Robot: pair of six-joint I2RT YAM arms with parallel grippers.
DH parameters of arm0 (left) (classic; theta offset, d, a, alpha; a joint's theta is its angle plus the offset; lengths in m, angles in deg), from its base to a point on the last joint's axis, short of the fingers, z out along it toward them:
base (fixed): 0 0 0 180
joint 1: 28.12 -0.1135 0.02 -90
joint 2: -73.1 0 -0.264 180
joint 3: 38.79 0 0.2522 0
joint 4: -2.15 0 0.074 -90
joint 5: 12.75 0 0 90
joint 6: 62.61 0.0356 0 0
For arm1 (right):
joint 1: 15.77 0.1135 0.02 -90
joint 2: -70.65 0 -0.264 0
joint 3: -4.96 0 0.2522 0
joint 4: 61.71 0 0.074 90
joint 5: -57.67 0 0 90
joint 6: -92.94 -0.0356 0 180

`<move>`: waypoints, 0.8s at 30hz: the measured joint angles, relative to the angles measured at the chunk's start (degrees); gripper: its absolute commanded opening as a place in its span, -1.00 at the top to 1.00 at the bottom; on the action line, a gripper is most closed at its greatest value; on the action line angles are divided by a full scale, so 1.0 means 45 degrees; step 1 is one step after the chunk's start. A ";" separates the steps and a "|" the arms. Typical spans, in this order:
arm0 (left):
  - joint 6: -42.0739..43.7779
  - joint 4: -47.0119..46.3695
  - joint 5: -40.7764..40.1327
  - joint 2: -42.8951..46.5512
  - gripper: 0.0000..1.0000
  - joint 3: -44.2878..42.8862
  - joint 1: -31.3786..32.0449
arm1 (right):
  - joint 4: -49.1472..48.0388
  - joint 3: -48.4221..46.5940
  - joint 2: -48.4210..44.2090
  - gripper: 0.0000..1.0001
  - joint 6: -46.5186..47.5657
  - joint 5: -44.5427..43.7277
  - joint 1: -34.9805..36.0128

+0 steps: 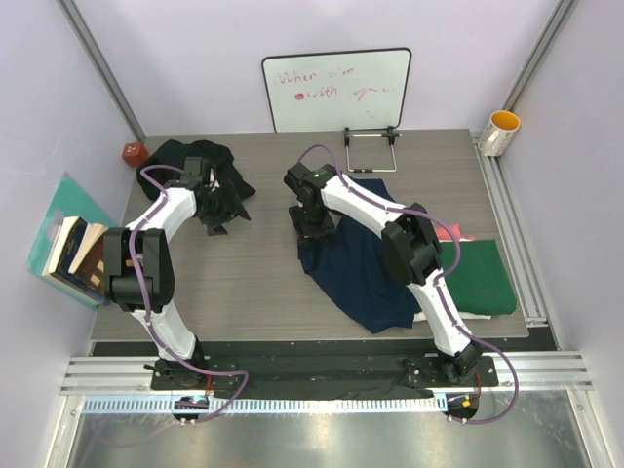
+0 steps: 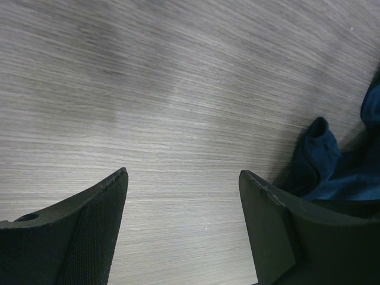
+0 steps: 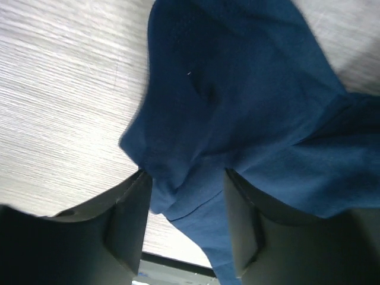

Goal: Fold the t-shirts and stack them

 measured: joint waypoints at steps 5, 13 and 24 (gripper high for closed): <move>0.0000 0.0010 -0.0063 0.0000 -0.52 0.0253 0.0000 | 0.0000 -0.0223 0.0000 -0.16 0.0000 -0.0228 0.0000; 0.0000 0.0010 -0.0087 0.0000 -0.51 0.0690 0.0000 | -0.0049 -0.0709 0.0753 -0.05 0.0000 -0.0155 0.0015; 0.0000 0.0015 -0.0180 0.0029 -0.51 0.0845 0.0000 | -0.0185 -0.0714 0.1073 0.98 -0.0058 -0.0296 0.0112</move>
